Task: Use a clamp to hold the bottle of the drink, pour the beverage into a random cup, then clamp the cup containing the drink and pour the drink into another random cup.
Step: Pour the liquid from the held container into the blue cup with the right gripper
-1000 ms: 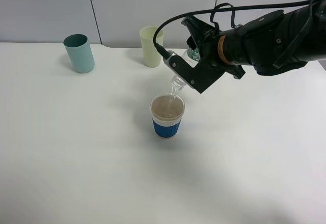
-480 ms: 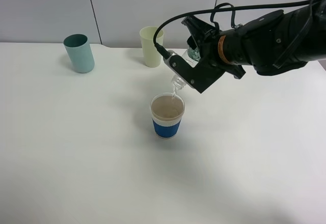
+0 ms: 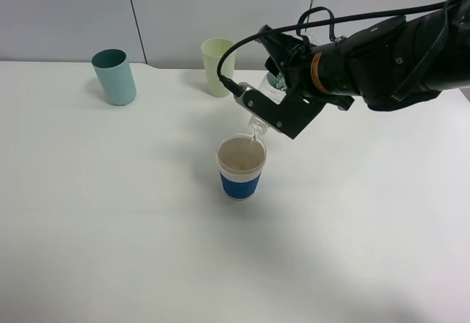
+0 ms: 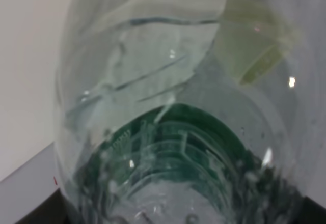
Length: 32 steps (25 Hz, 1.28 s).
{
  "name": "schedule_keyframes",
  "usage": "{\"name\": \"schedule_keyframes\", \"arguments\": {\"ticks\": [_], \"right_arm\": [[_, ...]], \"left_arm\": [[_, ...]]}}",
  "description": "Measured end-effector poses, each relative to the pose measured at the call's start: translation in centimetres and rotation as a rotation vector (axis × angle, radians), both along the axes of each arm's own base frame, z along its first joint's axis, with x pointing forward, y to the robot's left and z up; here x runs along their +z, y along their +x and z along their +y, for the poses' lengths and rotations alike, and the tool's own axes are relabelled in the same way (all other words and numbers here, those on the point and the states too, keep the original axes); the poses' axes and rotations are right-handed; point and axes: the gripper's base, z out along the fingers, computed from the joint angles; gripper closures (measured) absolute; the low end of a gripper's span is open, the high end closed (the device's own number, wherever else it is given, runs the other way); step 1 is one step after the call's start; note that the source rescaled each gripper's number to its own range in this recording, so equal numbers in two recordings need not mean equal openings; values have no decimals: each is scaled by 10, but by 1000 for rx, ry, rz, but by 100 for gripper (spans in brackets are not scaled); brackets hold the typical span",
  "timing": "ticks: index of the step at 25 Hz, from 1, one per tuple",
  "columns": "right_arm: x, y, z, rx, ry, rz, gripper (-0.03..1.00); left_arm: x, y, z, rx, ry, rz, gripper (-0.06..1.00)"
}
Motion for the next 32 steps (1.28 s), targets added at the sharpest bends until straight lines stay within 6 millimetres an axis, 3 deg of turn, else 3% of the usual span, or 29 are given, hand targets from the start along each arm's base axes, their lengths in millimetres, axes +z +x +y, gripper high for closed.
{"name": "schedule_keyframes", "arguments": {"ticks": [13,24,32], "right_arm": [[1,-3,6,31,-16,-8,97],[15,3,14,48,12,-47,97],[15,-1,19,161,-125,-92,97]], "left_arm": [[0,0,0,0,0,0,-6],[0,0,0,0,0,0,-6],[0,0,0,0,0,0,-6]]}}
